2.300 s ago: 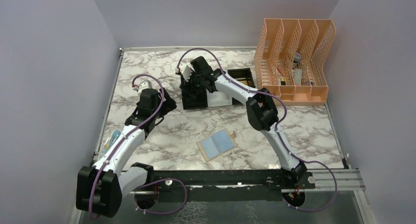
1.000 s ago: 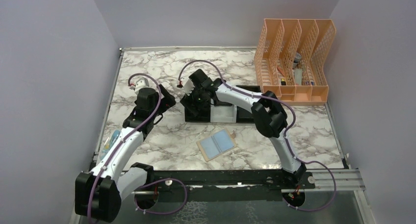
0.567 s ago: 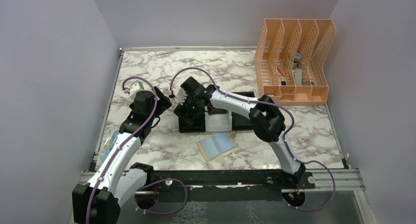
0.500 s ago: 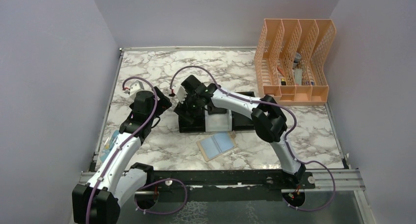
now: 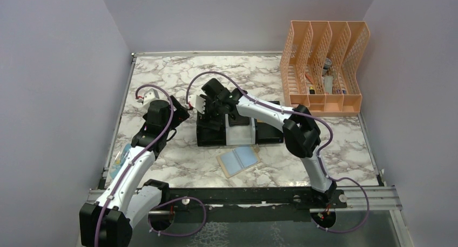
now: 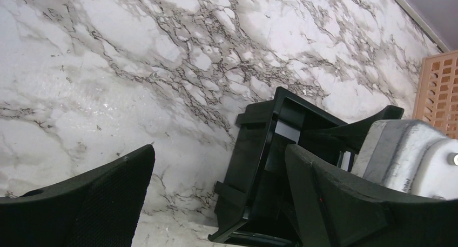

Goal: Take the credit cards out of the card holder

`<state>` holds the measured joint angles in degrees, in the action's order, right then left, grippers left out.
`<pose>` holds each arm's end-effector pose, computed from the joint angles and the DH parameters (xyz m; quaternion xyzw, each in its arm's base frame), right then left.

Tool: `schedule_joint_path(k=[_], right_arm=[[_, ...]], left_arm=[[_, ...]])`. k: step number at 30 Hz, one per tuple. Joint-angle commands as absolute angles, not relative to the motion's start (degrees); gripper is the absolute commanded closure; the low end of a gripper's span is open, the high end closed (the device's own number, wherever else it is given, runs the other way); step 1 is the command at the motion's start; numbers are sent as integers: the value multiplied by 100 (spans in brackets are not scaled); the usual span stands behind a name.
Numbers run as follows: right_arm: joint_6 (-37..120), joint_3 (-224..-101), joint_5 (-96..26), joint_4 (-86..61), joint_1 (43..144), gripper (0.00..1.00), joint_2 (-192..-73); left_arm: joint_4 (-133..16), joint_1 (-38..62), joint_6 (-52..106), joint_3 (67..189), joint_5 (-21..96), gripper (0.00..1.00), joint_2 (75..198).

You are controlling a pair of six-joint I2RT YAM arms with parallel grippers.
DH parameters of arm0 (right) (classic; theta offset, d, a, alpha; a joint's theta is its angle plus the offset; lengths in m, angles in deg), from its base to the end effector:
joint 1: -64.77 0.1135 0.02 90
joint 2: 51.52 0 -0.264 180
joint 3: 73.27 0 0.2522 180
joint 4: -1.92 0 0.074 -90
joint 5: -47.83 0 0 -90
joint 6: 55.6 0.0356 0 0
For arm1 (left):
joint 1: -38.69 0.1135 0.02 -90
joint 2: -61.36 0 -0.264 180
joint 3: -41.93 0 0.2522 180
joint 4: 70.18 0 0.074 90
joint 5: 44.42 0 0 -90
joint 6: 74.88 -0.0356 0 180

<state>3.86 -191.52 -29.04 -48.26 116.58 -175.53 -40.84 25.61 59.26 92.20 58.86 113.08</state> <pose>0.2901 0.3818 0.2170 -0.6506 0.6929 0.1611 0.2658 0.1985 -0.0377 0.2587 -0.2863 0.8168 -0.1467 0.4789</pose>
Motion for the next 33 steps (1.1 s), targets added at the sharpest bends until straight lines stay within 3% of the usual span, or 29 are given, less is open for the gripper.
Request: schedule_joint_path(k=[1,14,33], right_arm=[[-221,-19116,-2885,-4802,11668,20,-17760],[-525,-18551,-2520,-3990,11671,20,-17970],[-277,-18278,-3235,-3300,11662,20,-18267]], left_arm=[[-3999,2591,5802,9322,5769,6,11216],[-3911,2595,5837,9337,5966,6,10954],[-3390,2595,6074,9293,6677,6,10114]])
